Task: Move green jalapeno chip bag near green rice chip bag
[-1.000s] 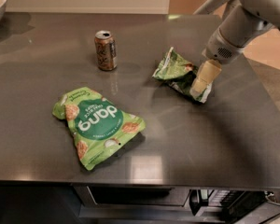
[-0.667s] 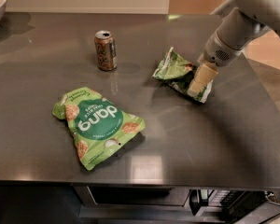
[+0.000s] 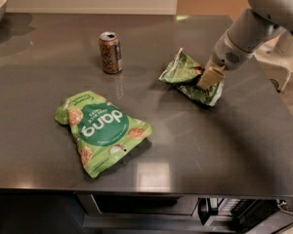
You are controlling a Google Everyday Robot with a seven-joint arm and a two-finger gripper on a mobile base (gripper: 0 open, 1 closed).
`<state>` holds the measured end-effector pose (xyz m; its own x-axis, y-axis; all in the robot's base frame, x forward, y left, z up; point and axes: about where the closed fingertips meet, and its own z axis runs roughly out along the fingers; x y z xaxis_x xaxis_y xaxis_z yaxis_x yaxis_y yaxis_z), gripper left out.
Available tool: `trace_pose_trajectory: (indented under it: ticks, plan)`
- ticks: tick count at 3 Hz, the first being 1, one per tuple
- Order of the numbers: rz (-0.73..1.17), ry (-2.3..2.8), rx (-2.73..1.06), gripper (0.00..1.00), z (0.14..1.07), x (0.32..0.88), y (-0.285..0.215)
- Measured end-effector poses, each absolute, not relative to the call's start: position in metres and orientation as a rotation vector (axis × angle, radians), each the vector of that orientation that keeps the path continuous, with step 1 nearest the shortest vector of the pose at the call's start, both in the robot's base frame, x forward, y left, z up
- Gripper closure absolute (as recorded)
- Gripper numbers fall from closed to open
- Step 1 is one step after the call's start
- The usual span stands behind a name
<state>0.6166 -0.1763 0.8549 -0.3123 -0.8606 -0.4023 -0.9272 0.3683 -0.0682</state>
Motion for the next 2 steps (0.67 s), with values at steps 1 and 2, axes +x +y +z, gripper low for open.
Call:
trace_pose_trajectory:
  ticks: [1, 2]
  plan:
    - [0.301, 2.237, -1.588, 0.87, 0.868, 0.602, -0.163]
    - [0.401, 2.157, -1.669, 1.00, 0.887, 0.574, -0.140]
